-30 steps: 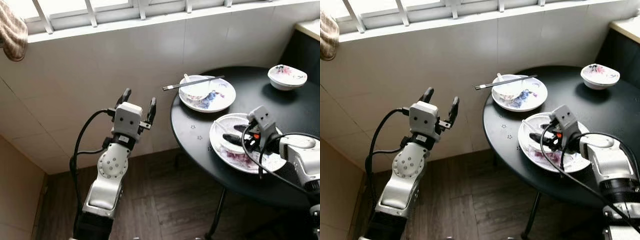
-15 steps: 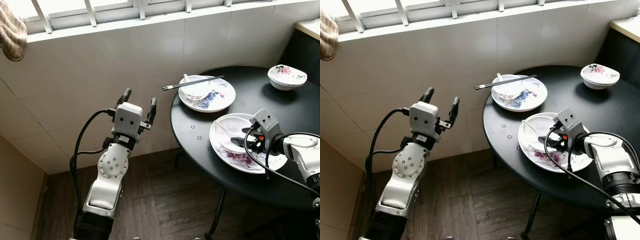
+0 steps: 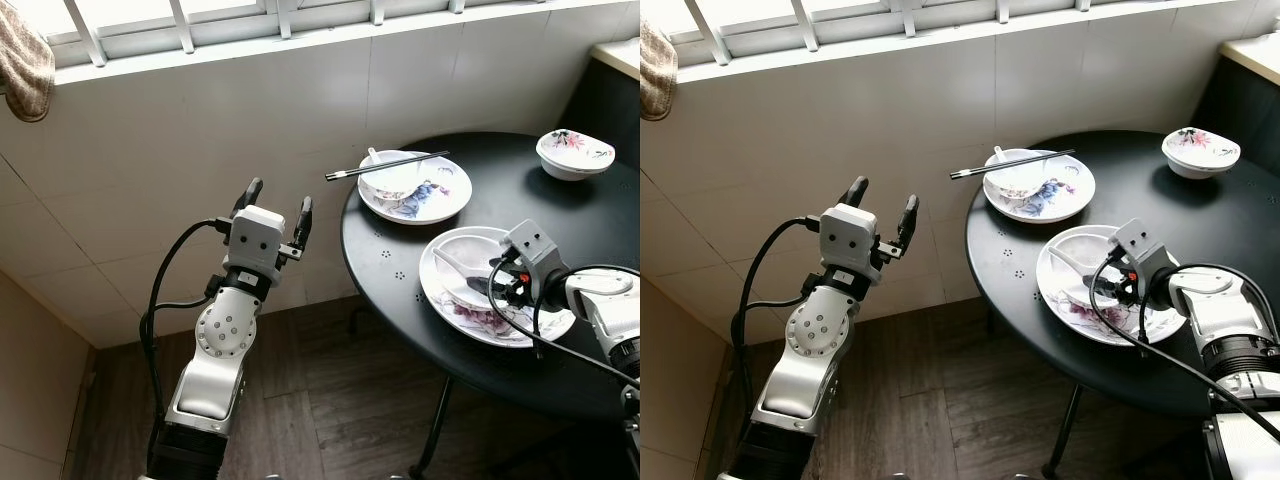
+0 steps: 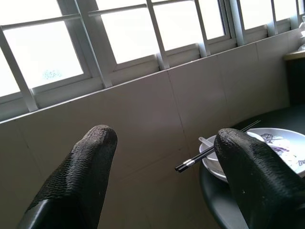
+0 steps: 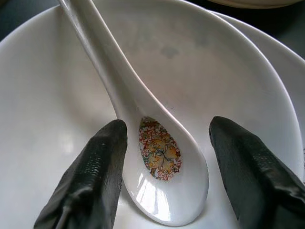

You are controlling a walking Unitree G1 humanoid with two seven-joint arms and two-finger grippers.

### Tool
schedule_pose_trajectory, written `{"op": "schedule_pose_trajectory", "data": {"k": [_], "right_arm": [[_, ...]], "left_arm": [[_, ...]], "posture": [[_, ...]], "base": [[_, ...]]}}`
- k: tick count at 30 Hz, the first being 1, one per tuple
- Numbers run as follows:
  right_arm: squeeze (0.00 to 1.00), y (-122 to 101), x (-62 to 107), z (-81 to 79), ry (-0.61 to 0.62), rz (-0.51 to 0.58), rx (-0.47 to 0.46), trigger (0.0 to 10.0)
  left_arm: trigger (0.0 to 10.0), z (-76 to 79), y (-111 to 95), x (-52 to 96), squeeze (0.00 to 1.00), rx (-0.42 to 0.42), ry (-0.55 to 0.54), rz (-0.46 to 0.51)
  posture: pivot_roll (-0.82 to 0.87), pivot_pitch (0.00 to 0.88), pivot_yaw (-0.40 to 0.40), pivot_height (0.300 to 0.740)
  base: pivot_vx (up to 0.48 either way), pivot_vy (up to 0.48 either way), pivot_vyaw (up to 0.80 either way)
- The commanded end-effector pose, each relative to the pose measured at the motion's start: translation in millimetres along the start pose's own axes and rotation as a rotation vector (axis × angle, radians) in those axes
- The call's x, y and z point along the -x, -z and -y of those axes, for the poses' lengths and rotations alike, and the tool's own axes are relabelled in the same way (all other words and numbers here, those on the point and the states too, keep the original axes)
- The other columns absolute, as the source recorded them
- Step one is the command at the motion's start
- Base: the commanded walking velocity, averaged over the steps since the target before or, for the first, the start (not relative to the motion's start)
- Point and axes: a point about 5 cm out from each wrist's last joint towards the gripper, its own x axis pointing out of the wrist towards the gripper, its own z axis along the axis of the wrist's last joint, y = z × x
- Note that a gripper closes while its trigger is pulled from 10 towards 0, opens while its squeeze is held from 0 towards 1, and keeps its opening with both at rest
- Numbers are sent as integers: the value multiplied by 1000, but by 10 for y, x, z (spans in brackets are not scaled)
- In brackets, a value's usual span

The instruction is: Kitchen organization

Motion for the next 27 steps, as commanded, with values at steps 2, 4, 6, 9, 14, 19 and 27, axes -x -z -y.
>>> {"op": "schedule_pose_trajectory", "data": {"k": [2,4,6,9,14,19,27], "right_arm": [[0,-3,-44,-28,-20,-16,16,0],[0,-1,-49,-27,-21,-16,16,0],[0,-1,-49,-27,-21,-16,16,0],[0,-4,-58,-26,-23,-11,19,0],[0,-35,-63,-26,-19,8,44,0],[0,-169,-66,-26,2,77,84,0],[0,-662,-24,-154,-17,343,134,0]], "left_arm": [[10000,4,27,0,0,-15,13,-14],[10000,4,31,2,0,-15,13,-16],[10000,4,31,2,0,-15,13,-16],[10000,5,36,4,0,-14,14,-19],[10000,9,41,6,0,-12,13,-21],[10000,13,46,8,0,-11,12,-23],[10000,14,58,10,0,-9,13,-26]], "posture": [[-143,0,43,740],[-143,0,43,740],[-143,0,43,740],[-145,0,43,740],[-146,0,42,740],[-149,0,42,740],[-149,0,42,740]], "base": [[0,0,0],[0,0,0],[0,0,0],[0,0,0],[0,0,0],[0,0,0],[0,0,0]]}}
